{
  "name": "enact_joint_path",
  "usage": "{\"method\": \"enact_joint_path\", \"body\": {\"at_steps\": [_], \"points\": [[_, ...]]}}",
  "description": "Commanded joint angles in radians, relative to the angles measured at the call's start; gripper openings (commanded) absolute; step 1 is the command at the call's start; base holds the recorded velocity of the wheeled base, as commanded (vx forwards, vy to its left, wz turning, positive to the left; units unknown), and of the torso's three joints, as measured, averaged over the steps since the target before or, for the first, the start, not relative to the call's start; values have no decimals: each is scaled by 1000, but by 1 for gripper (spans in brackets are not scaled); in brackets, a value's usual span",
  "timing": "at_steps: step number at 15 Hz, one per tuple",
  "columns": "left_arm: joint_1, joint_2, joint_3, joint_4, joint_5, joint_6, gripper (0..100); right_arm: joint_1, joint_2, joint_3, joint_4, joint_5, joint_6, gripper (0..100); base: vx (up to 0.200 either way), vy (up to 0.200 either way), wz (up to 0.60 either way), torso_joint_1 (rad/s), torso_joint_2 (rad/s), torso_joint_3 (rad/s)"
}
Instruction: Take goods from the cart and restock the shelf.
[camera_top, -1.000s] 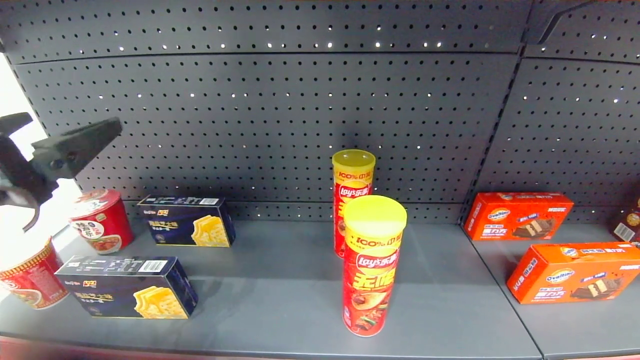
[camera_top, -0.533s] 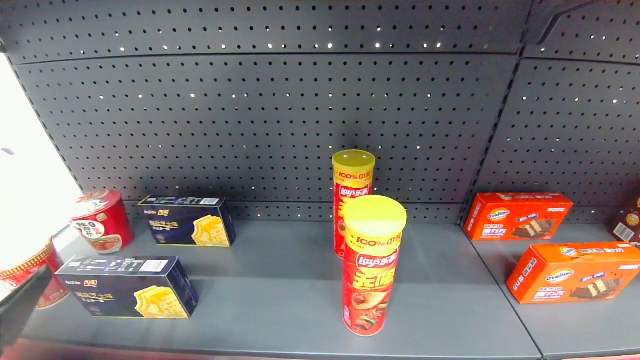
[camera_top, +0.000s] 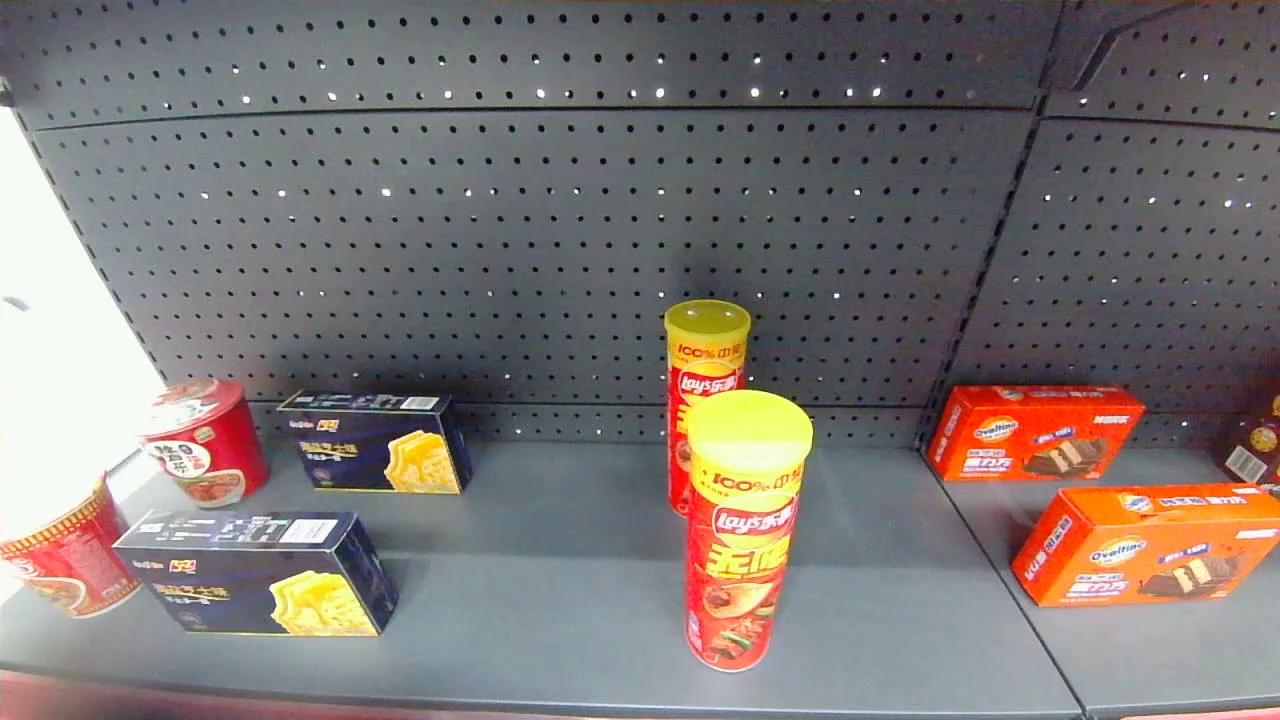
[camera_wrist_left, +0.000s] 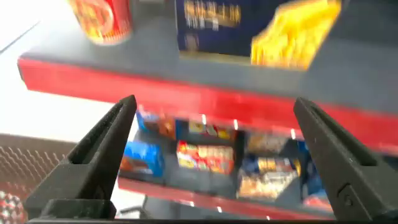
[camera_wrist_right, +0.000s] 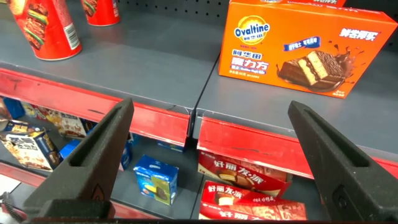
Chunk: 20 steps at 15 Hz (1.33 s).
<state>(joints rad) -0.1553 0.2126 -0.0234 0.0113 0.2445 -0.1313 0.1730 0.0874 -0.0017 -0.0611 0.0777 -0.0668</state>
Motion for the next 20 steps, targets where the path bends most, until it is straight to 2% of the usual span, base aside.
{"method": "enact_joint_path", "body": {"at_steps": [1, 2, 3, 4, 5, 6, 7, 8, 10, 11, 13, 15, 16, 17, 18, 20], "points": [[-20, -113, -4, 7, -48, -1, 100, 0, 2, 0, 0, 1, -1, 100, 0, 0, 0, 0, 0, 0], [-21, -113, 5, -17, -143, 42, 100, 0, 2, 0, 0, 1, 1, 100, 0, 0, 0, 0, 0, 0], [-21, -113, 8, -19, -198, 85, 100, 0, 2, 0, 0, 1, 1, 100, 0, 0, 0, 0, 0, 0], [-20, -113, 19, -17, -231, 122, 100, 0, 2, 0, 0, -1, 2, 100, 0, 0, 0, 0, 0, 0], [-20, -113, 23, -14, -252, 191, 100, 0, 2, 0, 0, -1, 1, 100, 0, 0, 0, 0, 0, 0], [-20, -113, 23, -16, -237, 202, 100, 0, 2, 0, 0, -2, -1, 100, 0, 0, 0, 0, 0, 0], [-20, -113, 23, -13, -220, 193, 100, 0, 2, 0, 0, -7, -1, 100, 0, 0, 0, 0, 0, 0], [-20, -113, 23, -13, -175, 137, 100, 0, 2, 0, 0, -7, -8, 100, 0, 0, 0, 0, 0, 0], [-20, -113, 23, -14, -160, 91, 100, 0, 2, 0, 0, -4, -33, 100, 0, 0, 0, 0, 0, 0], [-20, -113, 23, -14, -162, 81, 100, 0, 2, 0, 0, -6, -33, 100, 0, 0, 0, 0, 0, 0], [-20, -110, 23, -13, -171, 108, 100, 0, 2, 0, -2, -10, -24, 100, 0, 0, 0, 0, 0, 0], [-7, -104, 22, -11, -163, 104, 100, 0, 2, 0, 0, -9, -24, 100, 0, 0, 0, 0, 0, 0], [14, -107, 22, -11, -165, 85, 100, 0, 2, 0, 1, -9, -24, 100, 0, 0, 0, 0, 0, 0], [23, -107, 23, -14, -165, 84, 100, 0, 2, 0, -3, -10, -16, 100, 0, 0, 0, 0, 0, 0], [23, -107, 23, -16, -169, 94, 100, 0, 2, 0, -2, -10, -4, 100, 0, 0, 0, 0, 0, 0], [22, -107, 23, -13, -183, 144, 100, 0, 2, -1, 6, 7, -11, 100, 0, 0, 0, 0, 0, 0]]}}
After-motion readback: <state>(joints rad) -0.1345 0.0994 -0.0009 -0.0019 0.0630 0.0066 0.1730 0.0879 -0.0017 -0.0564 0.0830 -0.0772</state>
